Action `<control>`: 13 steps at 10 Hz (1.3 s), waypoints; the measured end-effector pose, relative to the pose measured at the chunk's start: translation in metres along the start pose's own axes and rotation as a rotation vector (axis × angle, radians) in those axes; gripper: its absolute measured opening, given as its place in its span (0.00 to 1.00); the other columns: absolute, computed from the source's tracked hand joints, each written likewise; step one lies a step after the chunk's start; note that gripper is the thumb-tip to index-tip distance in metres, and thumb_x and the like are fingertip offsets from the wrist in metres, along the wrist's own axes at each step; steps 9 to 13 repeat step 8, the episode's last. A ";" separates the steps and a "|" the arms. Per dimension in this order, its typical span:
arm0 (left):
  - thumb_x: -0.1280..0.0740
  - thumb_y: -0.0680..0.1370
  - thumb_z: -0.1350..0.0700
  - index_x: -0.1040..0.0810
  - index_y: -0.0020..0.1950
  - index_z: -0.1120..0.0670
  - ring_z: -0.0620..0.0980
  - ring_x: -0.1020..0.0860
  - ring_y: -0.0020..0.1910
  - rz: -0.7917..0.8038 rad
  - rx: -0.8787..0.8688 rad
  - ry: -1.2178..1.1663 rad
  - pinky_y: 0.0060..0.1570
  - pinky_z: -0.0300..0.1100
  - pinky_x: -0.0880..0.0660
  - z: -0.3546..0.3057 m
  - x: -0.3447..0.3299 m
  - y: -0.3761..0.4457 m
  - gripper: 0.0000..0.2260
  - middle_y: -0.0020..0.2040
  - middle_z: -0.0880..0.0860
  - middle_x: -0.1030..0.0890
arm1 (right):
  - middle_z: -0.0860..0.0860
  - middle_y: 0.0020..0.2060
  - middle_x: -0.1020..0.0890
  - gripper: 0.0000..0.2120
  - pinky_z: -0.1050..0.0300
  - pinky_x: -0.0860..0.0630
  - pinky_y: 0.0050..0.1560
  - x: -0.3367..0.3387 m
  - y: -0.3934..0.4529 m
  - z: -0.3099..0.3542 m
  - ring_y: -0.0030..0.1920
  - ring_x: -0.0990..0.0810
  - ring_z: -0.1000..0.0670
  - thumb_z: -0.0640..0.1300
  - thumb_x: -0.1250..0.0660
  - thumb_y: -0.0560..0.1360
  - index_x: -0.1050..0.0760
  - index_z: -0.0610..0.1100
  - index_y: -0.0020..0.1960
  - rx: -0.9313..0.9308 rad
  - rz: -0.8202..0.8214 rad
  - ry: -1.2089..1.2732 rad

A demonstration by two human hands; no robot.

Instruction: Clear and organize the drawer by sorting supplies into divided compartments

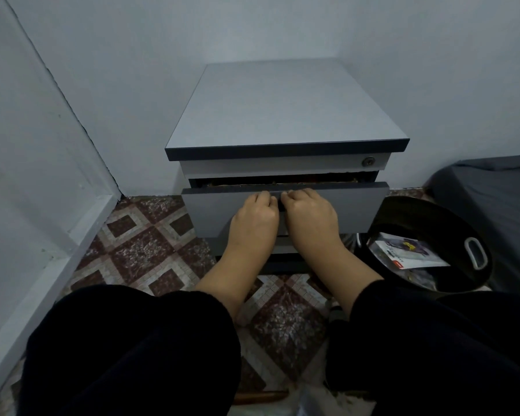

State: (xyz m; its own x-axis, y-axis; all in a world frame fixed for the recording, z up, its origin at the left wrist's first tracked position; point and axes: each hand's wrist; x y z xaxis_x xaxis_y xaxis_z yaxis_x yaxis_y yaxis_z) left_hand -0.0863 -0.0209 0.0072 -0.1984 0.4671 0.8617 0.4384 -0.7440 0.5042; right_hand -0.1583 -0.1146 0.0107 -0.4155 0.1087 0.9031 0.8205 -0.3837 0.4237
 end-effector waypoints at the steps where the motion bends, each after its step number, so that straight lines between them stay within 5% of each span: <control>1: 0.21 0.58 0.71 0.19 0.45 0.67 0.58 0.21 0.33 0.062 0.010 0.000 0.22 0.42 0.28 0.001 -0.004 0.008 0.18 0.37 0.60 0.22 | 0.39 0.62 0.23 0.21 0.50 0.27 0.61 -0.003 0.008 0.000 0.64 0.25 0.41 0.32 0.34 0.73 0.28 0.34 0.66 -0.006 0.060 0.014; 2: 0.23 0.61 0.72 0.20 0.48 0.68 0.59 0.21 0.37 0.100 0.044 -0.020 0.27 0.44 0.24 0.000 -0.008 0.013 0.17 0.40 0.61 0.21 | 0.40 0.71 0.32 0.25 0.54 0.38 0.71 -0.009 0.012 -0.001 0.73 0.36 0.43 0.34 0.39 0.77 0.37 0.35 0.73 -0.002 0.099 0.046; 4: 0.41 0.79 0.66 0.28 0.64 0.64 0.56 0.28 0.57 0.137 0.090 0.001 0.48 0.44 0.29 -0.002 -0.006 0.029 0.13 0.58 0.59 0.26 | 0.41 0.74 0.38 0.28 0.57 0.46 0.74 -0.016 0.020 -0.008 0.75 0.42 0.44 0.35 0.38 0.77 0.42 0.36 0.76 0.000 0.113 0.078; 6: 0.39 0.79 0.66 0.30 0.68 0.61 0.54 0.29 0.60 0.222 0.146 -0.031 0.48 0.42 0.31 -0.002 -0.001 0.028 0.17 0.62 0.57 0.28 | 0.41 0.76 0.42 0.31 0.55 0.46 0.76 -0.017 0.014 -0.007 0.77 0.46 0.45 0.35 0.38 0.77 0.46 0.37 0.77 -0.020 0.157 0.122; 7: 0.37 0.78 0.63 0.38 0.75 0.59 0.56 0.37 0.72 0.369 0.184 -0.108 0.67 0.47 0.34 0.000 0.006 0.025 0.25 0.73 0.58 0.37 | 0.44 0.77 0.47 0.35 0.46 0.48 0.76 -0.009 0.013 -0.006 0.77 0.50 0.46 0.40 0.35 0.77 0.49 0.41 0.78 -0.073 0.254 0.152; 8: 0.37 0.80 0.55 0.49 0.79 0.52 0.57 0.52 0.77 0.488 0.186 -0.172 0.75 0.54 0.49 -0.001 0.016 0.002 0.31 0.79 0.54 0.49 | 0.48 0.78 0.50 0.33 0.42 0.53 0.74 0.003 -0.003 -0.006 0.77 0.54 0.49 0.46 0.38 0.78 0.49 0.47 0.78 -0.103 0.351 0.181; 13: 0.37 0.80 0.55 0.49 0.79 0.52 0.57 0.52 0.77 0.488 0.186 -0.172 0.75 0.54 0.49 -0.001 0.016 0.002 0.31 0.79 0.54 0.49 | 0.48 0.78 0.50 0.33 0.42 0.53 0.74 0.003 -0.003 -0.006 0.77 0.54 0.49 0.46 0.38 0.78 0.49 0.47 0.78 -0.103 0.351 0.181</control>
Point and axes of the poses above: each hand's wrist, its own y-axis towards the middle knuckle, its own x-axis out of the back of the hand, z = x × y
